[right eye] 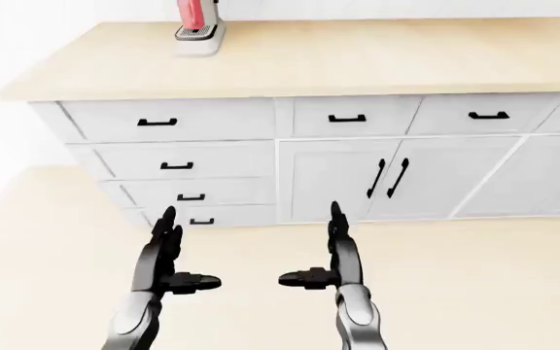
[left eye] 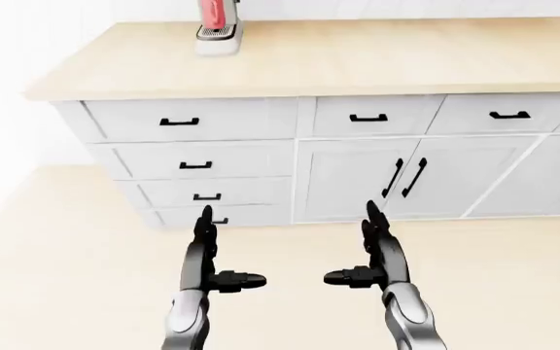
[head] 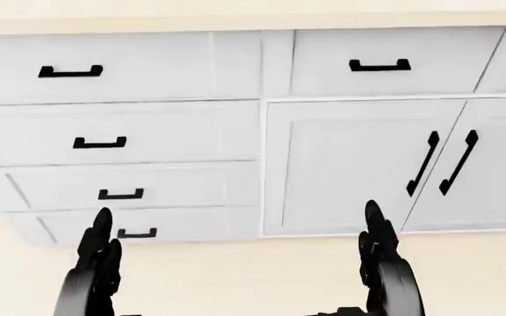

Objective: Press the button on the coffee machine to serve coffee.

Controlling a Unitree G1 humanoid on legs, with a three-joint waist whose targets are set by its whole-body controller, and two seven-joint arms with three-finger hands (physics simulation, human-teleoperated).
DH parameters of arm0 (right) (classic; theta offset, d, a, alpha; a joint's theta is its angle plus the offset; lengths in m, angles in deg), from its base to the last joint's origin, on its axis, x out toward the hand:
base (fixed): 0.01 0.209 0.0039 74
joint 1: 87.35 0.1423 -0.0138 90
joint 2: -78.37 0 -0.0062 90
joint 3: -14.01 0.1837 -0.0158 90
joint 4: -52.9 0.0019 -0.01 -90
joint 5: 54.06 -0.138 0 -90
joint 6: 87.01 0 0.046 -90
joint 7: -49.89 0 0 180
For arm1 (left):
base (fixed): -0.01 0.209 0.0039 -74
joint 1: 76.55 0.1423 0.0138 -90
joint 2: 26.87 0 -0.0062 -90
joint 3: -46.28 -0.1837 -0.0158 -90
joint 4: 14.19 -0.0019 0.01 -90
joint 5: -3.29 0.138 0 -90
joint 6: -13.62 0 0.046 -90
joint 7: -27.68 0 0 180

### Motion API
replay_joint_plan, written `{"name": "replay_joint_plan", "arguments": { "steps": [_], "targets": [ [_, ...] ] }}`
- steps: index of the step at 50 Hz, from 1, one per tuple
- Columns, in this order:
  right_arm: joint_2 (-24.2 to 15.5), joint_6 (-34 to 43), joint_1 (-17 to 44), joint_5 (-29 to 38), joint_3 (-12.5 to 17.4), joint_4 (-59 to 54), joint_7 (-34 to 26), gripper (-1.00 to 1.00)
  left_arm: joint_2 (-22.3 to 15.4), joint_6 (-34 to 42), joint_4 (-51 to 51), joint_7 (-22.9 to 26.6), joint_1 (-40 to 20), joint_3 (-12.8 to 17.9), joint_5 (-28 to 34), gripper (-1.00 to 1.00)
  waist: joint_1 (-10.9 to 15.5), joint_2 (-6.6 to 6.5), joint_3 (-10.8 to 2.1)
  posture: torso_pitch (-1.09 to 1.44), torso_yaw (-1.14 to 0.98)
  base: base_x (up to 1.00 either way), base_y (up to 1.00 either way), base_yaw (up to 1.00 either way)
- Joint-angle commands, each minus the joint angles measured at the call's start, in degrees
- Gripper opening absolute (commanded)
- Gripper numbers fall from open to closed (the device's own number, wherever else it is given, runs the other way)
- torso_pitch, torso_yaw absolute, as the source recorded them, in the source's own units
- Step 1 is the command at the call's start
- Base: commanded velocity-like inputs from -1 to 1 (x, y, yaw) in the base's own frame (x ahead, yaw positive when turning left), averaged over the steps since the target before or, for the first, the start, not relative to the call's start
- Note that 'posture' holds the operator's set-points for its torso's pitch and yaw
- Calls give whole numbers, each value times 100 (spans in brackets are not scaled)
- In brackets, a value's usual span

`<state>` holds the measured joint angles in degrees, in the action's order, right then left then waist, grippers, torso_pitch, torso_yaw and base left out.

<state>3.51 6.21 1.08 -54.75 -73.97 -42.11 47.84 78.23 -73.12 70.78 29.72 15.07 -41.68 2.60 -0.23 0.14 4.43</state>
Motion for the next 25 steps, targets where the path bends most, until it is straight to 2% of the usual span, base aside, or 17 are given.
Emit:
{"name": "replay_joint_plan", "arguments": {
  "steps": [1,3,4,5,7,8,20,23,25],
  "targets": [
    [-9,-172,75,-13,-9,743,25,100,-25,-365,409,48,-168,4,-38,100,-12,45,-5,0,0,0,0,0],
    [-19,-279,135,-20,16,580,13,100,-26,-337,437,48,-163,6,-35,100,41,9,-355,0,0,0,0,0],
    [-17,-278,140,-19,21,573,25,100,-30,-352,405,57,-172,14,-37,100,43,10,-291,0,0,0,0,0],
    [-13,-229,103,-11,12,659,34,100,-25,-295,465,53,-156,6,-35,100,32,33,-91,0,0,0,0,0],
    [-16,-188,88,3,25,721,66,100,-19,-298,433,78,-159,15,-71,100,37,45,-401,0,0,0,0,0],
    [-19,-209,98,1,31,693,63,100,-18,-299,424,80,-163,17,-78,100,42,46,-429,0,0,0,0,0],
    [-66,-110,171,65,91,783,113,100,-9,-248,486,41,-144,-15,-37,100,47,31,-497,0,0,0,0,0],
    [-102,481,334,78,107,1275,107,100,-85,463,942,-59,-546,174,-234,100,49,27,-524,0,0,0,0,0],
    [-117,885,447,30,116,1474,45,100,-164,650,1030,-81,-712,248,-268,100,49,24,-534,0,0,0,0,0]
  ]
}}
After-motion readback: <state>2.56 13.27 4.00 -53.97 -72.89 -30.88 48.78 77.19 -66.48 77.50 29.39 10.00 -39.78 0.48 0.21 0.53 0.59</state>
